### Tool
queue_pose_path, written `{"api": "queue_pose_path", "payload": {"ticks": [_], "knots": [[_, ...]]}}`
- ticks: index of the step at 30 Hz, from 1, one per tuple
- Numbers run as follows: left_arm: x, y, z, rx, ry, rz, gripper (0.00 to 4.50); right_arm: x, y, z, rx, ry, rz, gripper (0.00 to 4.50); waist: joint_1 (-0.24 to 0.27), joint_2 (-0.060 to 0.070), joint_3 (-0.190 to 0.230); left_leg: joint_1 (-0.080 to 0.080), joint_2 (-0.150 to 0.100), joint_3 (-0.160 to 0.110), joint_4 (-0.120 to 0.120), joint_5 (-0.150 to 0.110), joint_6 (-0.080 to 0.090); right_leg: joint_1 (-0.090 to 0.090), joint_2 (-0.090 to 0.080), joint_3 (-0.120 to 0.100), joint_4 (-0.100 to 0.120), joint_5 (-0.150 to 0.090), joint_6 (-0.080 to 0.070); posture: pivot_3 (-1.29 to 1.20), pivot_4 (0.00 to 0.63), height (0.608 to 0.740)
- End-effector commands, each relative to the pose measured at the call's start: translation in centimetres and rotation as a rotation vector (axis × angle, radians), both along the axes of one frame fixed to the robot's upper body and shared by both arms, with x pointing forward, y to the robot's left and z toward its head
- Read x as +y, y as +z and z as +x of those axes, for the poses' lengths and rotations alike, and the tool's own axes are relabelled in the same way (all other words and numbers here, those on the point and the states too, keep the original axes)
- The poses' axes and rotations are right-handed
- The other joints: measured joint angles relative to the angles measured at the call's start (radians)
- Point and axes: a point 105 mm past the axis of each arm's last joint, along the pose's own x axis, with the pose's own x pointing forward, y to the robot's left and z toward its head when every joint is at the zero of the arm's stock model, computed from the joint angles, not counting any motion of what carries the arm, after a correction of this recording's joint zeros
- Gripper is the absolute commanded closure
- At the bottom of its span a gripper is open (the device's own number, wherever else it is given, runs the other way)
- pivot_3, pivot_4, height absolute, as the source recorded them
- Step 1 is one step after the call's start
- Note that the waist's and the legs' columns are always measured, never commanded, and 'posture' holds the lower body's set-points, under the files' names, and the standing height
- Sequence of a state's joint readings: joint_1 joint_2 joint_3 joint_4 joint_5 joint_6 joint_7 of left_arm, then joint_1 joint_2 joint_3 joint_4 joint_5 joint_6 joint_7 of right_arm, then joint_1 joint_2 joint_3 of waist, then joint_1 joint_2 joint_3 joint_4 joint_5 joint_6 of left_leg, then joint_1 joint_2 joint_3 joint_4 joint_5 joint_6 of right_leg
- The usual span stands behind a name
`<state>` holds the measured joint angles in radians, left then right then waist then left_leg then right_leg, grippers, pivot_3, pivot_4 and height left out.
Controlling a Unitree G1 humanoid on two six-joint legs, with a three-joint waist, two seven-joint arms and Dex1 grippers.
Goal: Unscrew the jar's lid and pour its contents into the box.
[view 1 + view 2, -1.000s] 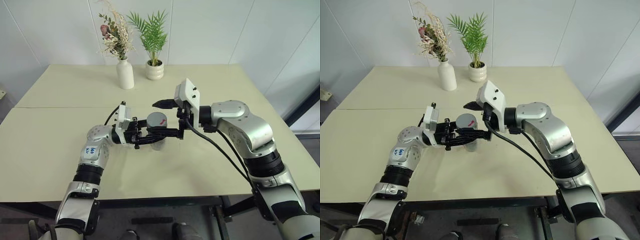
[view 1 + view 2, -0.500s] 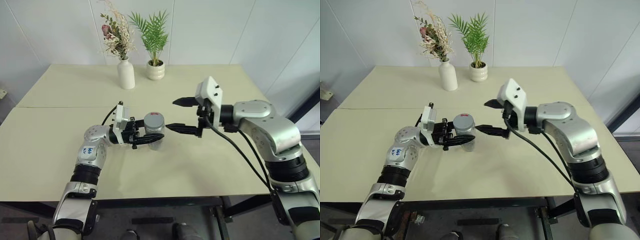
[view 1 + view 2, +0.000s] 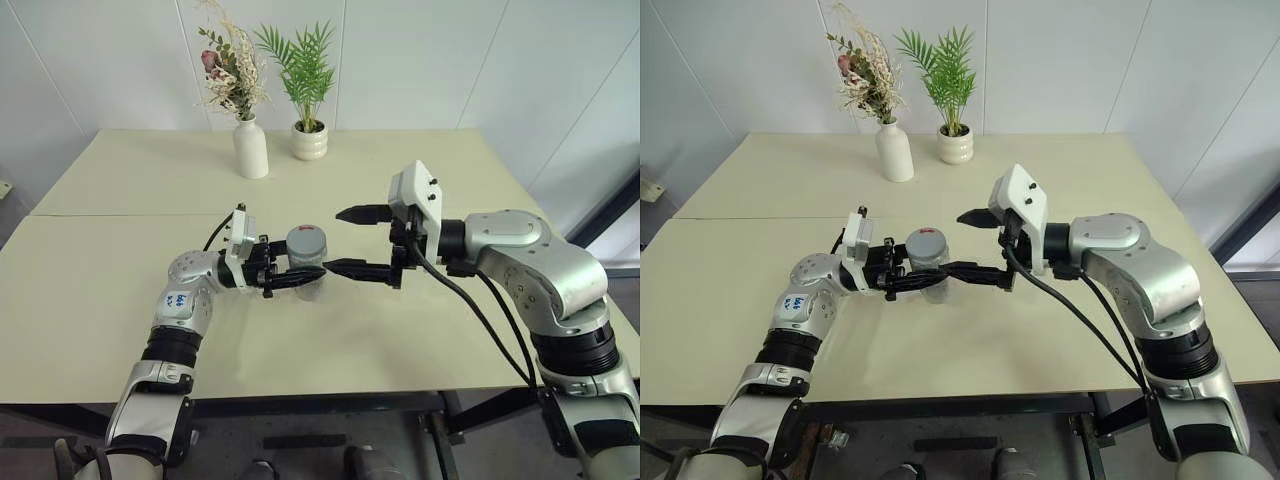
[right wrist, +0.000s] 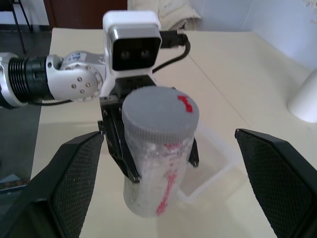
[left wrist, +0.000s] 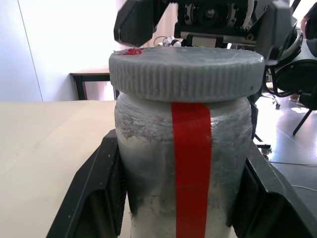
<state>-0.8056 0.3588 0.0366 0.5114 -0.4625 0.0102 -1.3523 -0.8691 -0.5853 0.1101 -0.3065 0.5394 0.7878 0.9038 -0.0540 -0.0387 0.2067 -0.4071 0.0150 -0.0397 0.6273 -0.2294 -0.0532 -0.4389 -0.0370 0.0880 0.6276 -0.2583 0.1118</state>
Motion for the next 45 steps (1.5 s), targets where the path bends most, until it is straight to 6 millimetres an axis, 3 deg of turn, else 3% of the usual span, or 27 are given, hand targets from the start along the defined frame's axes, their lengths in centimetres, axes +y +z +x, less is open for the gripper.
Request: {"api": "queue_pose_path", "payload": {"ticks": [1, 15, 25, 45], "knots": [[-0.4, 1.3, -0.1, -0.059, -0.018, -0.009, 2.26, 1.1, 1.8, -0.2, -0.064, 0.023, 0.045, 0.02, -0.002, 0.0, 0.0, 0.0, 0.0, 0.0, 0.0, 0.0, 0.0, 0.0, 0.0, 0.0, 0.0, 0.0, 0.0, 0.0, 0.15, 0.74], [-1.0, 1.4, 0.0, -0.068, -0.037, -0.012, 2.26, 4.3, 1.7, 1.0, -0.064, 0.08, 0.066, 0.02, -0.002, 0.0, 0.0, 0.0, 0.0, 0.0, 0.0, 0.0, 0.0, 0.0, 0.0, 0.0, 0.001, 0.0, 0.0, 0.0, 0.15, 0.74], [-1.0, 1.4, 0.1, -0.069, -0.036, -0.014, 2.26, 5.4, 1.4, 1.8, -0.067, 0.088, 0.068, 0.02, -0.002, 0.0, 0.0, 0.0, 0.0, 0.0, -0.001, 0.0, 0.0, 0.0, 0.0, 0.0, 0.001, 0.001, 0.001, 0.0, 0.15, 0.74], [-0.9, 1.3, -0.1, -0.063, -0.04, -0.015, 2.26, 3.5, 1.1, 2.5, -0.077, 0.015, 0.048, 0.02, -0.002, 0.0, 0.0, 0.0, 0.0, 0.0, -0.001, 0.0, 0.0, 0.0, 0.0, 0.0, 0.001, 0.001, 0.001, 0.0, 0.15, 0.74]]}}
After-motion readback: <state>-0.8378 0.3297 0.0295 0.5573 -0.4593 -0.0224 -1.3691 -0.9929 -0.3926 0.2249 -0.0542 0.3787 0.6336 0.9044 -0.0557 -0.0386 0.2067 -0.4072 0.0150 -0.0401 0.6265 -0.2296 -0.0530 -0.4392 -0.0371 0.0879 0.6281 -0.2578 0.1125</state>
